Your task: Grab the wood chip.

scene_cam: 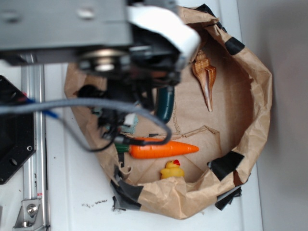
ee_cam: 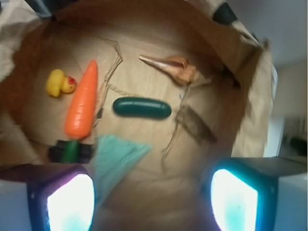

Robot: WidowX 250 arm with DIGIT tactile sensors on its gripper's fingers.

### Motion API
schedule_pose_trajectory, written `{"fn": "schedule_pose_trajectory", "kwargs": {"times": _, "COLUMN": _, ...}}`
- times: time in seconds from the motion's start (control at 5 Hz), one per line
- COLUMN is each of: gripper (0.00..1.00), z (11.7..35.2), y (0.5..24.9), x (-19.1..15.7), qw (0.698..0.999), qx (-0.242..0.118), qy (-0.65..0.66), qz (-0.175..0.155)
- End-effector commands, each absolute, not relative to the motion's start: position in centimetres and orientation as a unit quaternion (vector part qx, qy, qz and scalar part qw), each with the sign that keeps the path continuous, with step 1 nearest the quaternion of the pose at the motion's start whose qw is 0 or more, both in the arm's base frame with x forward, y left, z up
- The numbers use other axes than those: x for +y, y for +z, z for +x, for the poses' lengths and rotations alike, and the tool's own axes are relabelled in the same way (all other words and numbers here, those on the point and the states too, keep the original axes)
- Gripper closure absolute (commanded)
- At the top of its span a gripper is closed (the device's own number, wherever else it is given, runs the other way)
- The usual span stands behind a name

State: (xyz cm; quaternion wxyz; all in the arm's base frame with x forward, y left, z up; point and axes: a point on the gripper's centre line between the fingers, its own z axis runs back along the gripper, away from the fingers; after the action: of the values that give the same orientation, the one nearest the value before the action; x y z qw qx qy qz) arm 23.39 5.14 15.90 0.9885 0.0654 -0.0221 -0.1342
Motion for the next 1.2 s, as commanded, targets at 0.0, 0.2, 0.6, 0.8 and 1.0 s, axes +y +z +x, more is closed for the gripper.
{"fn": "schedule_pose_trajectory", "kwargs": {"times": 0.0, "gripper": 0.0, "z": 24.6, "y": 12.4, "x": 6.6, "qw": 0.97, "qx": -0.013, "qy": -0.232, "qz": 0.068}}
{"fn": "schedule_pose_trajectory", "kwargs": {"times": 0.2, "gripper": 0.0, "z": 24.7, "y": 10.1, "x": 7.2, "qw": 0.965, "qx": 0.002, "qy": -0.252, "qz": 0.074}}
{"fn": "schedule_pose_trajectory", "kwargs": {"times": 0.6, "gripper": 0.0, "z": 23.8, "y": 10.0, "x": 9.3, "qw": 0.963, "qx": -0.008, "qy": -0.249, "qz": 0.098}}
{"fn": "schedule_pose_trajectory", "kwargs": {"times": 0.8, "gripper": 0.0, "z": 23.8, "y": 8.8, "x": 9.3, "qw": 0.957, "qx": -0.003, "qy": -0.27, "qz": 0.104}}
{"fn": "schedule_pose_trajectory", "kwargs": {"times": 1.0, "gripper": 0.0, "z": 24.1, "y": 7.4, "x": 10.7, "qw": 0.96, "qx": 0.0, "qy": -0.263, "qz": 0.092}}
